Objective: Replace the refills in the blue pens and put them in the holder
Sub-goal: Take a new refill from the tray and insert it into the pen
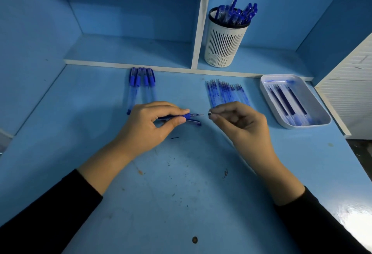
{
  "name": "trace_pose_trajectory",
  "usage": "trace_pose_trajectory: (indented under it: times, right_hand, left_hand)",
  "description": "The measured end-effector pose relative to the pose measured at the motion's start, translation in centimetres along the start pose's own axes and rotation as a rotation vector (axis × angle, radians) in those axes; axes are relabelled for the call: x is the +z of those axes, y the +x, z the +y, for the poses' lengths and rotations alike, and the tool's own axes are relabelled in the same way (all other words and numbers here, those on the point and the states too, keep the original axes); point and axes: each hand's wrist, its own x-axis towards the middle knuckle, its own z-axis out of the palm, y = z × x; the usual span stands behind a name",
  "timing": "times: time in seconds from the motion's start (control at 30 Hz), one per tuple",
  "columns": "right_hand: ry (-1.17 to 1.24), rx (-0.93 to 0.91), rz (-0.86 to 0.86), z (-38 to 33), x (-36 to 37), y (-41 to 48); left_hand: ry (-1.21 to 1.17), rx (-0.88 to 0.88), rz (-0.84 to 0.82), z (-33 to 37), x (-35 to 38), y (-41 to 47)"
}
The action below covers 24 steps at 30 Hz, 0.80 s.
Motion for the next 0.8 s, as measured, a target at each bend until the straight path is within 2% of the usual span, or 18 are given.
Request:
trace_pose_trajectory:
  times: [0.2,0.3,0.5,0.63,0.7,0.8]
  right_hand:
    - [-0.062,-0.022,-0.086,0.7,0.6,-0.1]
    - [-0.206,-0.104,-0.123,0.8,0.8,-0.4]
    - [-0.465,-0.224,-0.075,0.8,1.1,-0.4]
    - [-0.294,-0.219,-0.147,0.5,0.8,-0.5]
    - [-0.360,-0.296,-0.145,0.6,0.9,-0.5]
    - [-0.345,-0.243,-0.131,0.7,0.9,-0.6]
  left_hand:
    - [0.012,0.042,-0.019,0.2,0.3,-0.1]
    - [0.046,0.087,-0.031,0.3,0.4,-0.2]
    - [0.046,0.107,-0.034,0.5,0.5,-0.1]
    - [0.046,0.119,-0.048,0.5,0.5,0.0]
    - [0.050,0.125,-0.055,0.5,0.5,-0.1]
    - [0.049,0.120,-0.054,0.4,0.4,-0.1]
